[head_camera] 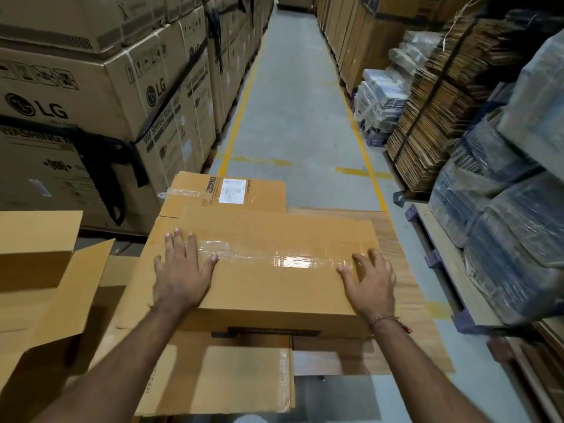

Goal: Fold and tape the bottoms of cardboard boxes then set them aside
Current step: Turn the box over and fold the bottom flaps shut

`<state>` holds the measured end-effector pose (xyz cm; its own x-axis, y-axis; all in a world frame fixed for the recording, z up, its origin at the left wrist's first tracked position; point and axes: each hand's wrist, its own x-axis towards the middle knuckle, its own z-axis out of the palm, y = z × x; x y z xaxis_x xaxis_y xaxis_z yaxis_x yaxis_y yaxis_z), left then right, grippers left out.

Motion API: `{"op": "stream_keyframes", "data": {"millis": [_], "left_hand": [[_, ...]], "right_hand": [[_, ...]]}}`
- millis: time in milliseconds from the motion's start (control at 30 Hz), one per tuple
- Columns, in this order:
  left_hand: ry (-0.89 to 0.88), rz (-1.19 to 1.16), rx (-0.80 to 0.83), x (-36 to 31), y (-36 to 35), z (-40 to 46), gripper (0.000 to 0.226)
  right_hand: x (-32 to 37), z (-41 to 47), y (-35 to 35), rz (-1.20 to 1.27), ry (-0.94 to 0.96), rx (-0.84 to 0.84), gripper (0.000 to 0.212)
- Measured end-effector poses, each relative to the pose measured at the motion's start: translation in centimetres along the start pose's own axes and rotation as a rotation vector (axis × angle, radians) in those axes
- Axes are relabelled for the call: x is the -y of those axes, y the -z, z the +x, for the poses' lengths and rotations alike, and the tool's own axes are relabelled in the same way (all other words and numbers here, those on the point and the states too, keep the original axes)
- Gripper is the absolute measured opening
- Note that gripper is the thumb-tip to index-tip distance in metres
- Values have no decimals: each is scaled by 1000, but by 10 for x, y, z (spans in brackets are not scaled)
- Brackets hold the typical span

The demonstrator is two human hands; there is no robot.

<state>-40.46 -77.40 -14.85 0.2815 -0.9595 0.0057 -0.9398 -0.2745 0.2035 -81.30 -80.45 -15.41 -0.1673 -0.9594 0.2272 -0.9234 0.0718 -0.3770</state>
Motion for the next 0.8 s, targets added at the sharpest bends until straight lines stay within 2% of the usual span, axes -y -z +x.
{"op": "stream_keyframes", "data": {"millis": [100, 233, 367, 800], "left_hand": [[-15, -15, -10, -2, 1, -1, 82], [-28, -25, -39, -2, 0, -2, 77], [-25, -22, -35, -1, -1, -3, 75], [-18, -27, -46, -3, 2, -6, 73]], "right_hand": [[-1, 2, 0, 12, -19, -26, 45], [3, 2, -7, 95, 26, -106, 25], [4, 1, -9, 109, 46, -147, 17], [10, 4, 4, -24, -6, -110, 14]]}}
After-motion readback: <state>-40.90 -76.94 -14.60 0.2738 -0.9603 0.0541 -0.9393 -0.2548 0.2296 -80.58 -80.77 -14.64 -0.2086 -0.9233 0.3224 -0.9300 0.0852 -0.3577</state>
